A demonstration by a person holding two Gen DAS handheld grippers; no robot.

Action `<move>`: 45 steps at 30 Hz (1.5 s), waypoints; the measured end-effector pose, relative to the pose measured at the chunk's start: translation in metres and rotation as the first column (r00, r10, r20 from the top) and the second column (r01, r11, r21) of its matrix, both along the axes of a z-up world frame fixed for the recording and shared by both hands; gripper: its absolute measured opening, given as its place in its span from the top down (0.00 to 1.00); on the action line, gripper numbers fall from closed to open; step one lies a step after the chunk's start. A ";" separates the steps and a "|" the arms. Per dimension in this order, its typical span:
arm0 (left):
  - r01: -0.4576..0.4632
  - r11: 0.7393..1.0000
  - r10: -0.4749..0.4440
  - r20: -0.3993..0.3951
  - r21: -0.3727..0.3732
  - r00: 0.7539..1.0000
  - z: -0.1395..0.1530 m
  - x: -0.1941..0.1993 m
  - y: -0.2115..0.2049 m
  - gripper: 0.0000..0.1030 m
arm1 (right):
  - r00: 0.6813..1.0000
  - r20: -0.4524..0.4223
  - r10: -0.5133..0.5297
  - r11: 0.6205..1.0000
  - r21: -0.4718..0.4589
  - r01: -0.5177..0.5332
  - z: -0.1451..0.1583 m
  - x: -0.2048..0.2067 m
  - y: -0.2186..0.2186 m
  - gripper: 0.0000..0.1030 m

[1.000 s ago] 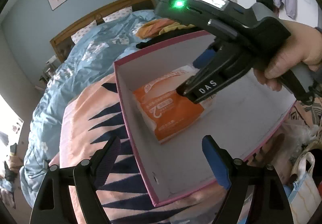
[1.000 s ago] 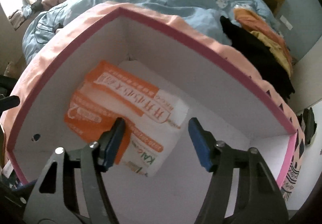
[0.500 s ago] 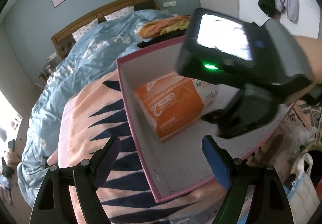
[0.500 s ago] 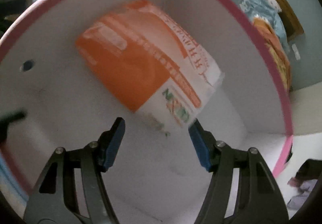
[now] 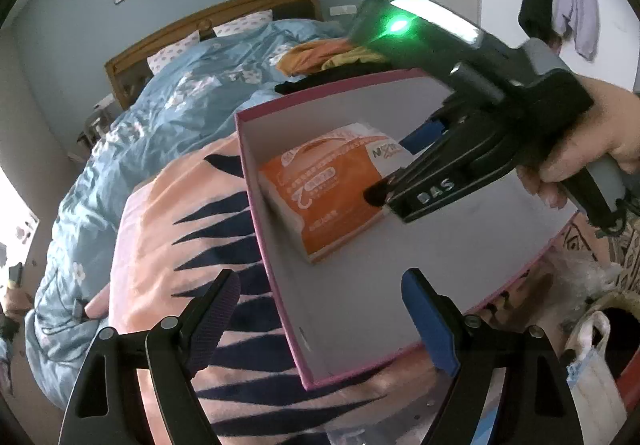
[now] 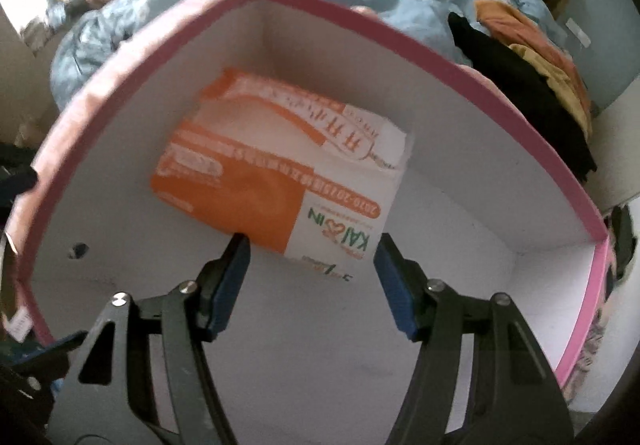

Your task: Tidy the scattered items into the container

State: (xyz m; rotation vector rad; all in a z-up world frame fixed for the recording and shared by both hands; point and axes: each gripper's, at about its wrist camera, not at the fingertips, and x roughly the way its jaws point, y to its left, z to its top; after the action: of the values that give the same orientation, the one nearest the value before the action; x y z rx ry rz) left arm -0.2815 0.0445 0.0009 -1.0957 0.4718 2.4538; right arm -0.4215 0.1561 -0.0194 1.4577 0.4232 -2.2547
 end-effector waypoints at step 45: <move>-0.153 0.966 0.156 0.002 0.209 0.988 0.056 0.082 -0.004 0.18 | 0.952 -0.300 -0.067 0.841 -0.530 -0.107 0.085 0.187 0.105 0.25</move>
State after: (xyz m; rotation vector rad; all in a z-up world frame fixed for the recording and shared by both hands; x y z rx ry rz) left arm -0.1993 0.0405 0.0570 -1.0626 0.1317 2.5762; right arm -0.2344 0.2607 0.0659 0.8095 -0.1206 -2.3256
